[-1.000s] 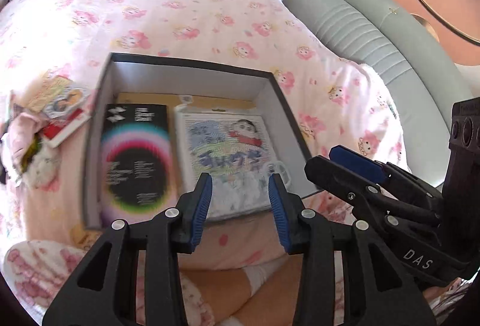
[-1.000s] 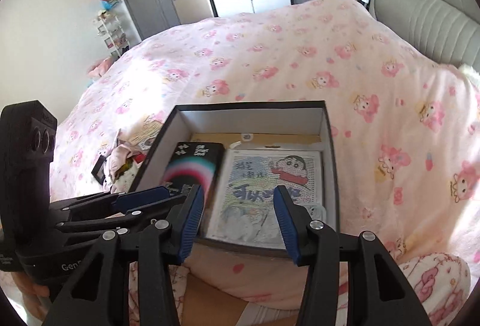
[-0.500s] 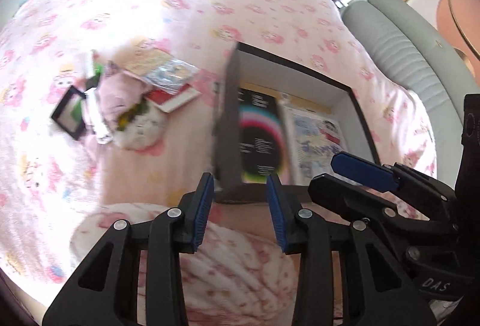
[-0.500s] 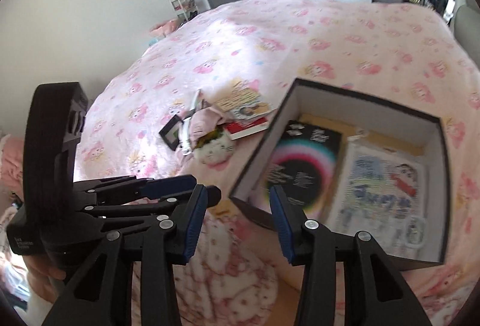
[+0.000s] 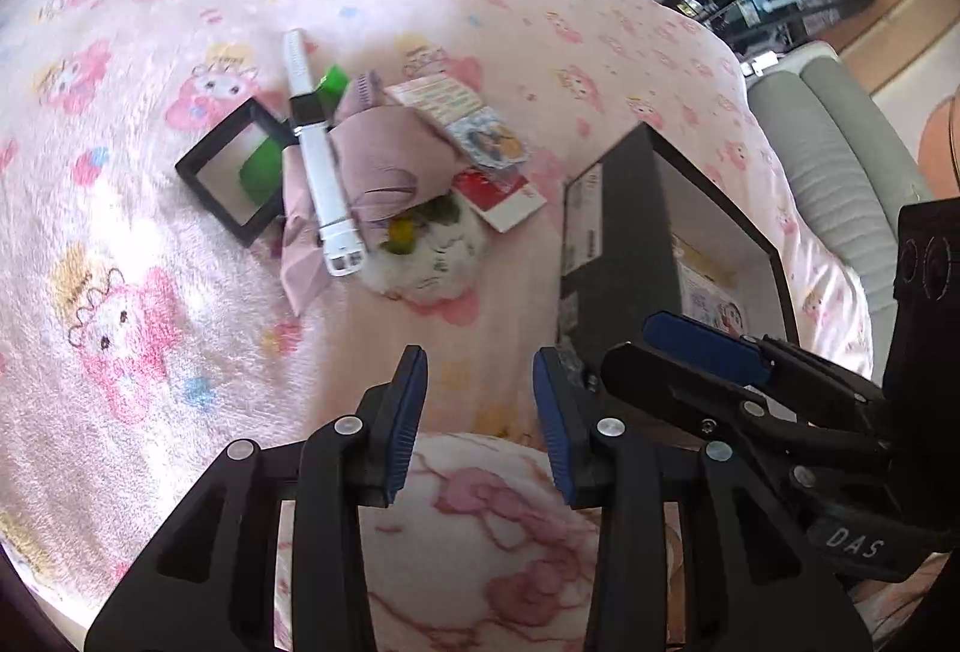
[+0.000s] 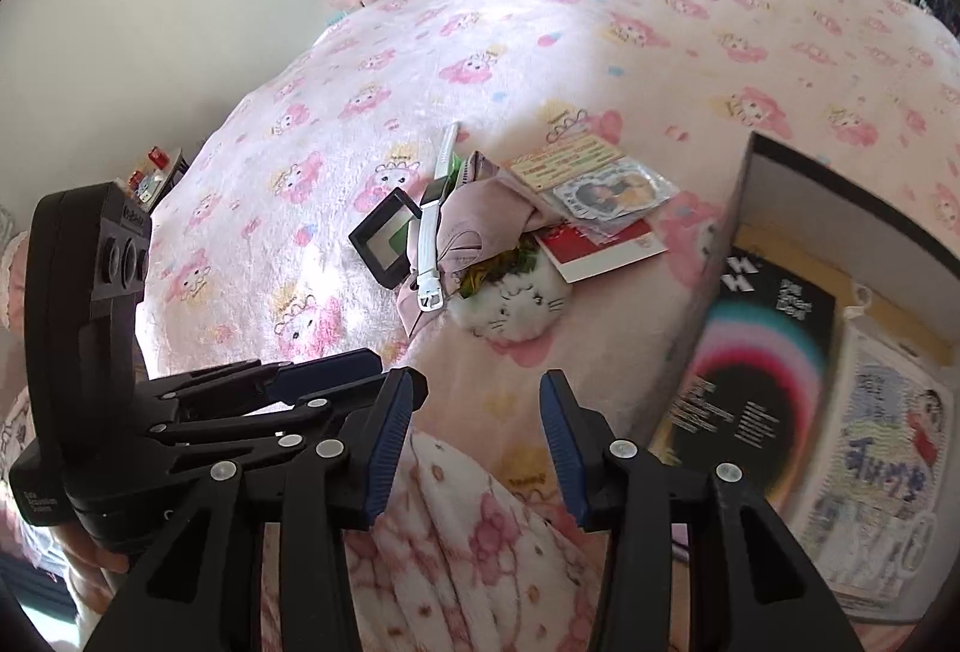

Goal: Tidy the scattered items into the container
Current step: 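Grasp the black square frame with the left tool and lift it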

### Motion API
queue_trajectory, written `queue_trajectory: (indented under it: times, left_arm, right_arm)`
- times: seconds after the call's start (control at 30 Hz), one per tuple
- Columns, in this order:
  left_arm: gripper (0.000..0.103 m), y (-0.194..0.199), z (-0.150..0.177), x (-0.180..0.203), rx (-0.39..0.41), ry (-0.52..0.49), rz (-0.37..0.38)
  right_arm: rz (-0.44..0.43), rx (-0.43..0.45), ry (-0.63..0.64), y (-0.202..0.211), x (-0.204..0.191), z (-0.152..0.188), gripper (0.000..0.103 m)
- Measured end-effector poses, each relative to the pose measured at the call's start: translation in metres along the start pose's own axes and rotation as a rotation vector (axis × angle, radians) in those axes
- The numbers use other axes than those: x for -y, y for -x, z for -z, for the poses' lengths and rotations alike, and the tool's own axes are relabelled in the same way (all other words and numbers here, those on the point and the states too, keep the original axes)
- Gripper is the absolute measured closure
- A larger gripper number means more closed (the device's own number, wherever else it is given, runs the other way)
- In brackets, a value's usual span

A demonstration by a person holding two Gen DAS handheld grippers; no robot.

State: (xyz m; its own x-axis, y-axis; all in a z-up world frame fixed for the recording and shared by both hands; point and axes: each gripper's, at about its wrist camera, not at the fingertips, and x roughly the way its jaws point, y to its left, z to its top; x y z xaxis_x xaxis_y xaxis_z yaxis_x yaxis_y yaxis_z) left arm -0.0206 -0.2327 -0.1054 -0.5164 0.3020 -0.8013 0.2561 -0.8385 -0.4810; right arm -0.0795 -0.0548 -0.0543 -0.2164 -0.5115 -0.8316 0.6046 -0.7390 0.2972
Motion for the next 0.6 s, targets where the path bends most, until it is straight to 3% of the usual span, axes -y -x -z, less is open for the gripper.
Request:
queue_trajectory:
  times: [0.13,0.23,0.3,0.6]
  left_arm:
    - [0.063,-0.004,-0.012,-0.042,0.026,0.13,0.078]
    - [0.062,-0.007,-0.024,-0.073,0.087,0.217,0.014]
    - [0.062,-0.017,-0.034,-0.095,0.083,0.284,-0.016]
    - [0.065,-0.062,-0.055,-0.145,0.066,0.441,-0.015]
  right_arm:
    - [-0.003,-0.046,0.004,-0.034,0.001,-0.017,0.063]
    - [-0.025,-0.078,0.022,-0.055,-0.002,-0.033,0.063]
    - [-0.045,-0.086,0.047,-0.064,-0.009,-0.041,0.063]
    - [-0.061,-0.144,0.035,-0.115,-0.016,-0.054,0.063]
